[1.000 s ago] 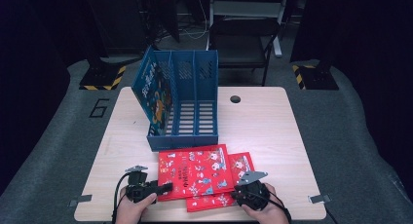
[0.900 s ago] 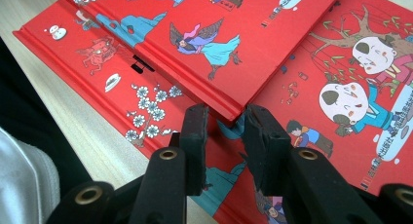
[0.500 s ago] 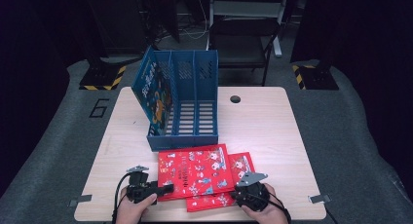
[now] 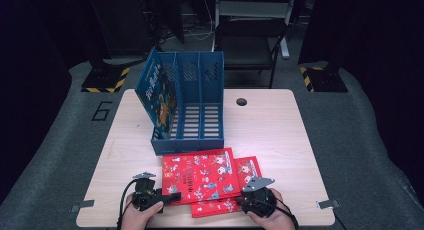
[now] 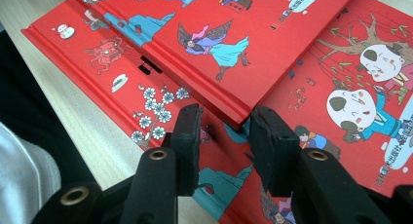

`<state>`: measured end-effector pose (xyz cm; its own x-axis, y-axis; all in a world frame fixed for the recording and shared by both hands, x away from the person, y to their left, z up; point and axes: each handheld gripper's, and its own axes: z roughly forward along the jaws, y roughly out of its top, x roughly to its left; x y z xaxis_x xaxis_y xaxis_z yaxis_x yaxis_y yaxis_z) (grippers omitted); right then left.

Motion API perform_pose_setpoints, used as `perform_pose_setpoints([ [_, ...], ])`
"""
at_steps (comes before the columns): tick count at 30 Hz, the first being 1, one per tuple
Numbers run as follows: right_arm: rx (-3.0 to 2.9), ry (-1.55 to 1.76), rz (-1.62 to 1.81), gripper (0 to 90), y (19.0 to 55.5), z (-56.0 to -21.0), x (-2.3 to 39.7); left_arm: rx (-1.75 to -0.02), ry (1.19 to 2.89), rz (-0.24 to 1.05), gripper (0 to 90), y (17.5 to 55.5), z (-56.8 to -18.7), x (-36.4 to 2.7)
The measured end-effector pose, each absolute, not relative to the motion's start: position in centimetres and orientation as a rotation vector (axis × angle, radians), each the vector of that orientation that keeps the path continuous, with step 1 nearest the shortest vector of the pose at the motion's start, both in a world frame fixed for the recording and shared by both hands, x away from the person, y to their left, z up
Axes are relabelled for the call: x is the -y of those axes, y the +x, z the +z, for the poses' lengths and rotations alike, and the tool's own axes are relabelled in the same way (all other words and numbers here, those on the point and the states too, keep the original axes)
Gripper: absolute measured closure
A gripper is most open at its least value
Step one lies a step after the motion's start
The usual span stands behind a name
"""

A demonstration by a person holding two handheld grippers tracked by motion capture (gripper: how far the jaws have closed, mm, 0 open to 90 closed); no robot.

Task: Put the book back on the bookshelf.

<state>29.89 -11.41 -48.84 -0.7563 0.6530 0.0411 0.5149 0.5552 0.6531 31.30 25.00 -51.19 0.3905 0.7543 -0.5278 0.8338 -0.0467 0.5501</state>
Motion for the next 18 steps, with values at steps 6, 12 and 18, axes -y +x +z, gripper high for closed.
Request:
perform_pose_setpoints([
  [6,-2.589,0.97,0.98,63.7,29.8,-48.8,11.4,-1.379,1.801,-0.109,24.9,31.1,-50.1,-25.1],
  [12,-2.568,0.953,0.977,63.5,29.7,-48.9,11.4,-1.374,1.792,-0.074,26.9,31.0,-49.3,-25.1],
  [18,-2.549,0.965,1.002,63.7,29.6,-49.0,11.3,-1.354,1.775,-0.03,30.8,30.8,-48.1,-25.1],
])
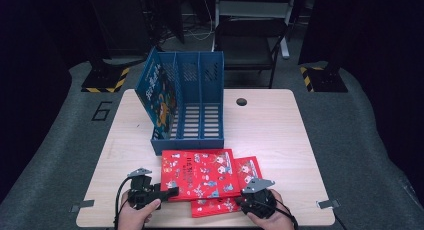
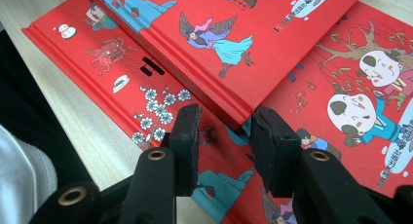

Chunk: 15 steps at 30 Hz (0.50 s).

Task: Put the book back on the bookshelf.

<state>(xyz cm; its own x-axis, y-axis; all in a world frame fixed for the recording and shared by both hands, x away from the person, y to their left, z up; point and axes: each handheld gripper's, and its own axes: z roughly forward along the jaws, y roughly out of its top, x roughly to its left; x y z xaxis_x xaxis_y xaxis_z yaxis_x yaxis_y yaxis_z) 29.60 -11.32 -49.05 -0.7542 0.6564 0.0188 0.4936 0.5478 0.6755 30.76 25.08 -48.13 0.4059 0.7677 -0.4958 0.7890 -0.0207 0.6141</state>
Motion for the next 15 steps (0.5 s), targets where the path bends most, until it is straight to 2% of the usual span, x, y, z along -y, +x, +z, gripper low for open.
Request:
perform_pose_setpoints([
  [15,-2.503,1.034,1.086,64.6,29.5,-48.8,11.6,-1.315,1.76,-0.001,31.3,30.8,-46.5,-25.0],
])
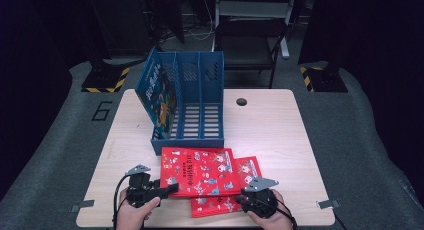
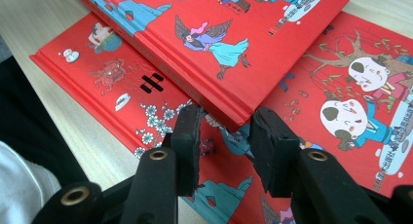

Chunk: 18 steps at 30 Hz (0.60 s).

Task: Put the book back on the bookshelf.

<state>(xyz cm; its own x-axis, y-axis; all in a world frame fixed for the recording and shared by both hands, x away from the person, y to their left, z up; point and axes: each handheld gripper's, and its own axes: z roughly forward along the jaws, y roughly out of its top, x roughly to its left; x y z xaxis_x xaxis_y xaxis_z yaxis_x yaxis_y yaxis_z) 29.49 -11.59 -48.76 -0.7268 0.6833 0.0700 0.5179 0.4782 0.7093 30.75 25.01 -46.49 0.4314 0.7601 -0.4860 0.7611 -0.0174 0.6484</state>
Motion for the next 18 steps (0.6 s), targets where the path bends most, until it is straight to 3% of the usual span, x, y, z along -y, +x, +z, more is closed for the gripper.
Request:
perform_pose_setpoints([
  [18,-2.474,1.068,1.103,64.4,28.7,-48.5,12.4,-1.268,1.767,0.002,35.1,29.9,-45.1,-24.3],
])
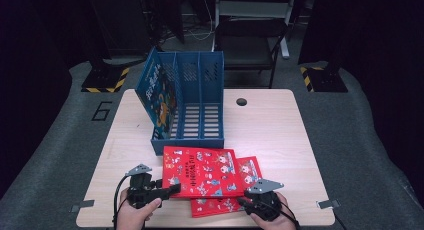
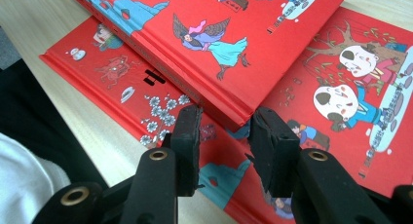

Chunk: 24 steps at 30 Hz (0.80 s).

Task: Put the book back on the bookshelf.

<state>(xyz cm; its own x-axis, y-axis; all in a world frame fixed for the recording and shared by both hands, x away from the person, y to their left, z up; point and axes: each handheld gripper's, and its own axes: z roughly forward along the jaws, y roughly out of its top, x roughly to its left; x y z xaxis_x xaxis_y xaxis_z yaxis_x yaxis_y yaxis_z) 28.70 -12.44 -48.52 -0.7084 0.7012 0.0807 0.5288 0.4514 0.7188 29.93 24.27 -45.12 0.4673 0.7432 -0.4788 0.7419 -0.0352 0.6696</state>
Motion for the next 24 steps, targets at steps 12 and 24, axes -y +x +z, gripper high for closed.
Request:
perform_pose_setpoints([
  [12,-2.504,1.131,1.134,64.5,28.4,-48.7,12.3,-1.213,1.769,0.053,41.1,29.3,-42.9,-24.0],
  [24,-2.502,1.126,1.153,64.8,28.3,-48.8,11.9,-1.18,1.808,0.091,43.4,29.6,-40.8,-23.6],
])
